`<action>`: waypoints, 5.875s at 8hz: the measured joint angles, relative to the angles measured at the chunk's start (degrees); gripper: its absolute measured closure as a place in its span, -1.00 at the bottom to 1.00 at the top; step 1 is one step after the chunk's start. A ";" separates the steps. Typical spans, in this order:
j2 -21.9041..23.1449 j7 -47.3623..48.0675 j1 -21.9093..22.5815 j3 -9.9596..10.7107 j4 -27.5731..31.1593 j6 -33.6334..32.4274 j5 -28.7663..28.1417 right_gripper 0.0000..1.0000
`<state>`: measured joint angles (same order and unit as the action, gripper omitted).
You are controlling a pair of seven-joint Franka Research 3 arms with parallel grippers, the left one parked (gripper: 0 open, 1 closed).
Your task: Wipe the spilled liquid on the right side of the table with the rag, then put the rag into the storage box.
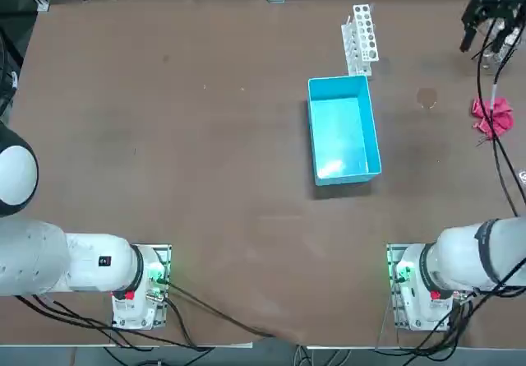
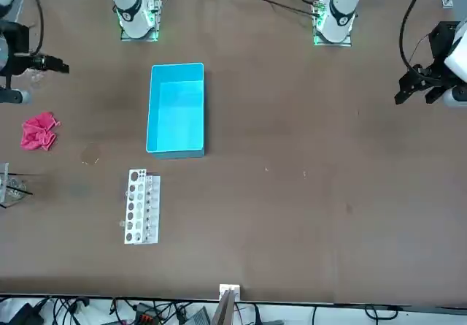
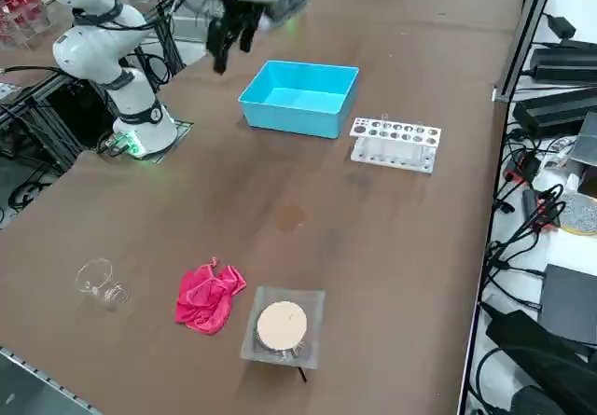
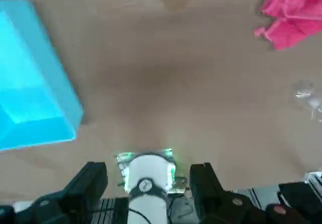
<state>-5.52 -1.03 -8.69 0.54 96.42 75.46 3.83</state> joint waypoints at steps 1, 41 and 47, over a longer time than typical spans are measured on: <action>-3.72 -0.05 -1.87 0.07 0.37 4.38 2.81 -1.00; -14.17 -47.64 -27.04 -10.66 8.64 34.42 7.69 0.97; -19.93 -8.26 -8.09 -16.57 9.03 33.20 0.35 0.97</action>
<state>-25.45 -9.29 -16.78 -16.03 105.44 108.65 4.18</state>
